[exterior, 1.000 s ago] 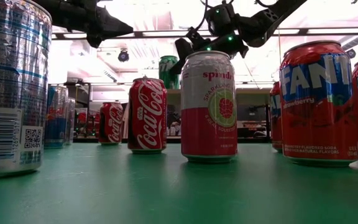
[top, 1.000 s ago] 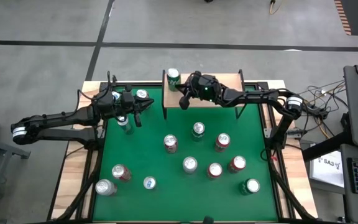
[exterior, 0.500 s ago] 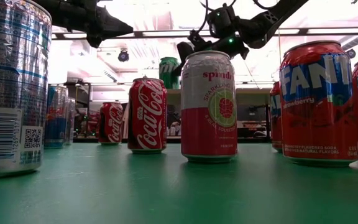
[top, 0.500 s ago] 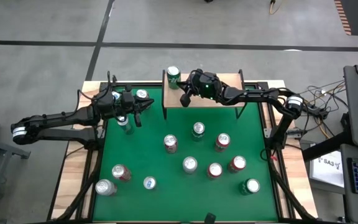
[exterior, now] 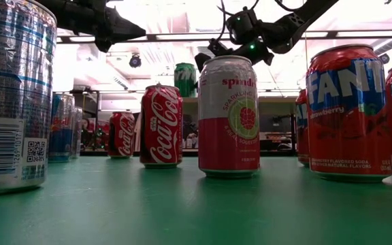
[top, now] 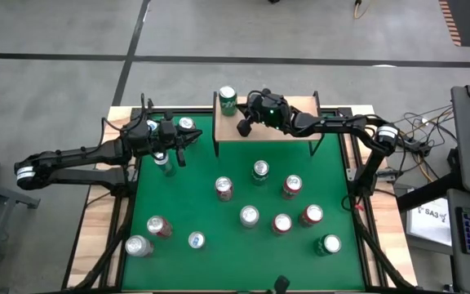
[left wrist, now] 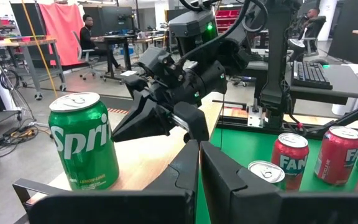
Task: Place canned beverage on shelf
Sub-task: Put the middle green soda can on the shelf
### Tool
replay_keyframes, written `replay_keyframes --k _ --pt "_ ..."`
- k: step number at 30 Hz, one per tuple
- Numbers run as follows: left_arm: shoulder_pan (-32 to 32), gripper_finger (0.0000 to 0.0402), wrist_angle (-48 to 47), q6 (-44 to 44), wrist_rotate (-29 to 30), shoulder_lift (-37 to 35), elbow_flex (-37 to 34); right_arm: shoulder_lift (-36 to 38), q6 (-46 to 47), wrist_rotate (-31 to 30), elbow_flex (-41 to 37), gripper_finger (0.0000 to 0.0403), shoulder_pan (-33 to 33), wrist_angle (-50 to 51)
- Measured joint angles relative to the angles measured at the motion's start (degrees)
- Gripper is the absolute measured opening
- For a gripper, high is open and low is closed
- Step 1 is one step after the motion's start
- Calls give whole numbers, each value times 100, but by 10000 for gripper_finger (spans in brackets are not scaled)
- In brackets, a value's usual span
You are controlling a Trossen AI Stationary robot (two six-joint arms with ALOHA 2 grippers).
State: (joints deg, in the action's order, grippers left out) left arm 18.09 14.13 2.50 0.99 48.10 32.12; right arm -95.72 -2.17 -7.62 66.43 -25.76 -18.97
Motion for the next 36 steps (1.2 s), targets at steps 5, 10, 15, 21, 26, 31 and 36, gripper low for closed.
replay_keyframes --k 5,10,15,21,26,31,36 --pt "0 0 -1 22 0 0 -2 2 -25 9 0 13 -43 -65" --pt "0 0 0 17 0 0 -2 4 -35 46 0 13 -44 4" --pt "0 0 3 -45 -4 13 -2 141 254 56 0 13 -39 373" --pt "-4 0 456 -268 -72 383 0 692 452 53 0 13 -4 1051" --pt "-7 0 1170 -455 -215 981 1 1235 450 52 -14 13 133 1857" --pt "-10 0 1261 -507 -212 1507 322 1732 246 52 -431 13 353 1712" --pt "-11 0 1008 -492 -212 2049 878 2246 60 58 -1065 13 538 1343"
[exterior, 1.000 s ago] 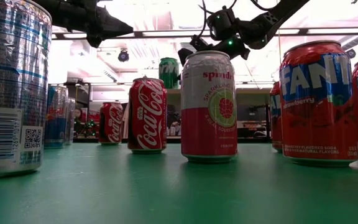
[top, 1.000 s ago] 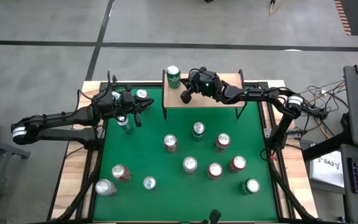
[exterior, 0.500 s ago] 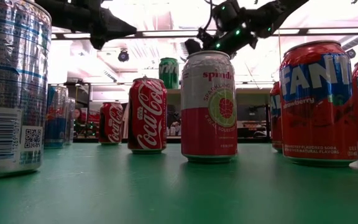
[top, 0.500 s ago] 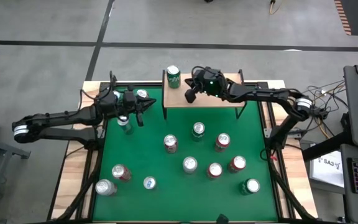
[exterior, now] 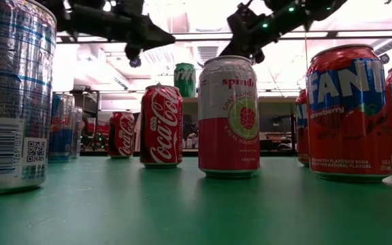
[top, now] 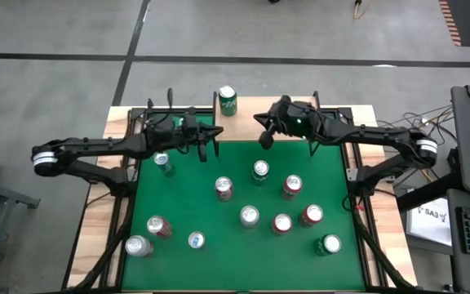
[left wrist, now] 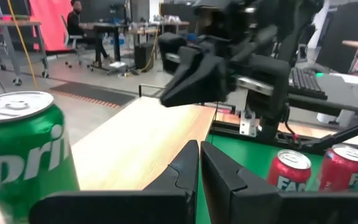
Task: Place canned beverage on shelf
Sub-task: Put the middle green soda can on the shelf
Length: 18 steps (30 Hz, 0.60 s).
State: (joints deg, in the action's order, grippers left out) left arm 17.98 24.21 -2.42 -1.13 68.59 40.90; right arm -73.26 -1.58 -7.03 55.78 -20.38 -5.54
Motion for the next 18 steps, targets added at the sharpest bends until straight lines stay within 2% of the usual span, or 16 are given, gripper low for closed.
replay_keyframes --k 6,11,18 --pt "1 0 -619 82 131 714 726 443 -151 -4 -528 13 27 -118" --pt "0 0 -994 144 702 1180 1232 769 -297 -28 -697 13 24 -125" --pt "0 0 -1030 21 1618 1690 1457 901 -429 -7 -842 13 24 -61"
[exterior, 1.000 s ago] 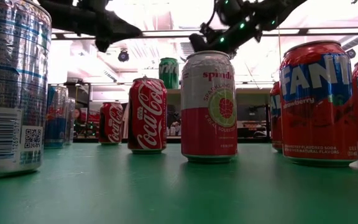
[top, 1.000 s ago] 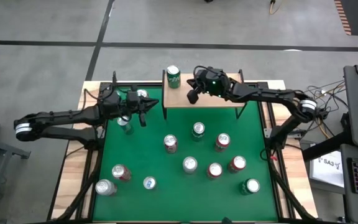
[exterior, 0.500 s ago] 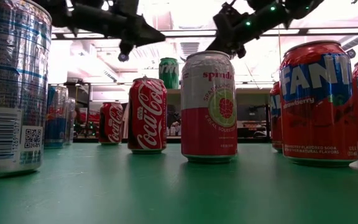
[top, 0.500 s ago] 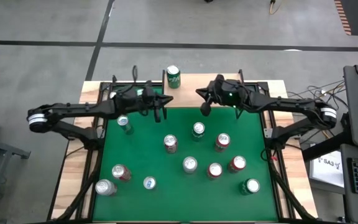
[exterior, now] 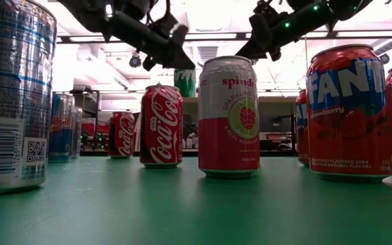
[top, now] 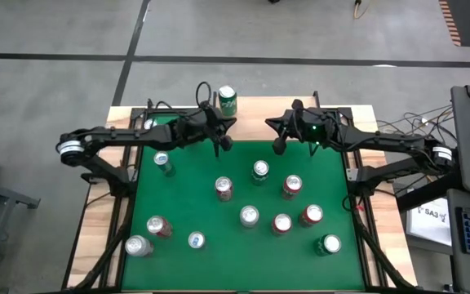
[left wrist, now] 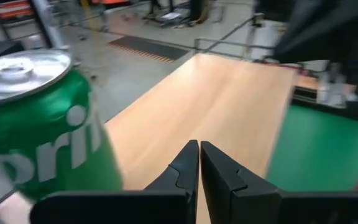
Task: Place canned beverage on shelf
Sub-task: Put the middle green soda can on the shelf
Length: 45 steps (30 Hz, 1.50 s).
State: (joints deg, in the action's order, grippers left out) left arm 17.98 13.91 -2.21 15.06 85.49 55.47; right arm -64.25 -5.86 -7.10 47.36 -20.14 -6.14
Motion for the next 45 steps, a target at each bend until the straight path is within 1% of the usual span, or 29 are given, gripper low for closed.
replay_keyframes --k 2,7,12,18,25,42,45 --pt "0 0 -1 -26 242 128 1 0 -72 0 -2 13 0 -16" --pt "-1 0 219 -76 460 301 12 -2 -163 -1 -38 13 0 -12" --pt "6 0 423 -132 687 329 19 -2 -279 -1 -72 13 -2 -13" --pt "34 0 431 -126 1058 328 19 -2 -320 -1 -82 13 -2 -12" --pt "83 0 474 -110 1196 348 19 -4 -382 -1 -89 13 -2 -12" --pt "306 0 621 -108 1207 348 19 -7 -420 -45 -112 13 -2 -12" --pt "308 0 621 -108 1285 348 17 -7 -421 -47 -113 13 -3 -13"
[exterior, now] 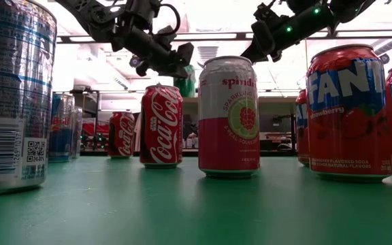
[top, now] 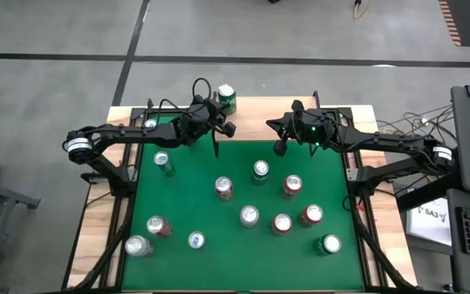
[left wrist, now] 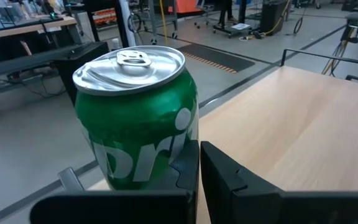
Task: Place canned beverage on shelf
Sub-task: Put the middle green soda can on the shelf
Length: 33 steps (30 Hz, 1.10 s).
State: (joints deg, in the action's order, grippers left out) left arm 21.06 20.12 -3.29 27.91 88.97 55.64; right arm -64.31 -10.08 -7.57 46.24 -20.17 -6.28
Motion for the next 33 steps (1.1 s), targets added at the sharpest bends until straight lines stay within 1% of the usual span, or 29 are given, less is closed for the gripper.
replay_keyframes --k 9,15,27,30,33 --pt "7 0 0 0 19 0 0 0 -3 1 -3 13 0 1" --pt "11 0 -2 0 225 0 -4 0 -19 1 -4 13 1 2" --pt "15 0 0 -34 224 0 -4 -2 -45 0 -17 13 0 2" --pt "-48 0 55 -160 86 0 -4 -2 -47 0 -17 13 -1 -1" --pt "-209 0 326 -224 -162 29 -4 -2 -47 0 -17 13 -1 2"
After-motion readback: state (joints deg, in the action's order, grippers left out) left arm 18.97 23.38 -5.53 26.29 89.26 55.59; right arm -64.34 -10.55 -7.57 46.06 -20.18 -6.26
